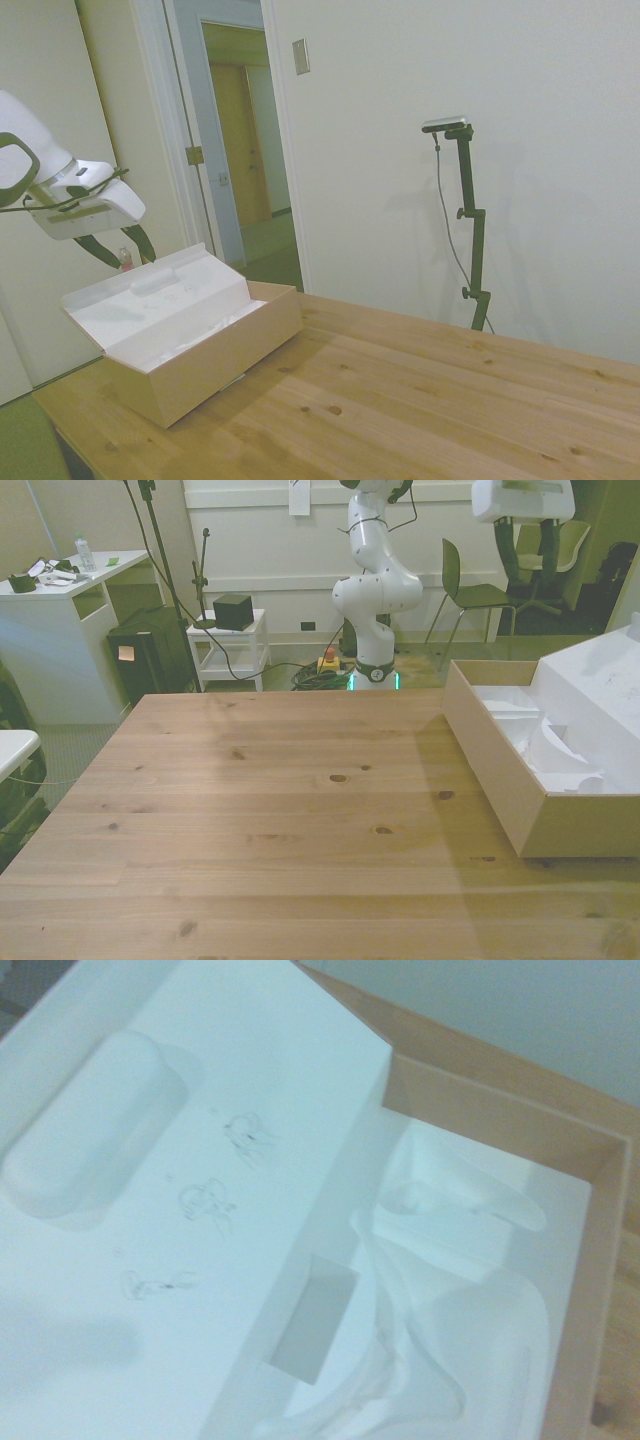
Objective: Close the box
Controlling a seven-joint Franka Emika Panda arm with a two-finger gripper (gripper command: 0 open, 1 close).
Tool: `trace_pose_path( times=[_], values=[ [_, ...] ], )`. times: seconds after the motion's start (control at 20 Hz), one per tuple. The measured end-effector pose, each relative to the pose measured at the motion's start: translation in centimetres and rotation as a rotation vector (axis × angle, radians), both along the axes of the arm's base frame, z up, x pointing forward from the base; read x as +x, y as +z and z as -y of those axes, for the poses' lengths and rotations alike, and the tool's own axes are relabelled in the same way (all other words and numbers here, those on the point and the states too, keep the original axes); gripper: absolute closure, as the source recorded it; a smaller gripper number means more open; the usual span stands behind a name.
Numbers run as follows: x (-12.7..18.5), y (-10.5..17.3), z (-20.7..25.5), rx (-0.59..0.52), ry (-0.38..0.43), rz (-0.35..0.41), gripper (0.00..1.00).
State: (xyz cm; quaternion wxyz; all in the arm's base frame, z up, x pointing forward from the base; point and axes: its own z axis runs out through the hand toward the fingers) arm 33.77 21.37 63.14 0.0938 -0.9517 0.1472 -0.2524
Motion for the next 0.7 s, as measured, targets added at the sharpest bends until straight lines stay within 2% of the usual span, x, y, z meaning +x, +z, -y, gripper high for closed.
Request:
trace_pose_path(
  times=[0.3, 0.5, 0.7],
  values=[
    [0.8, -0.4, -6.8, -0.103, 0.093, 0.019, 0.0],
    [0.8, -0.8, -11.9, -0.174, 0.131, 0.053, 0.0],
    [2.2, -2.0, -15.2, -0.23, 0.154, 0.057, 0.0]
  ],
)
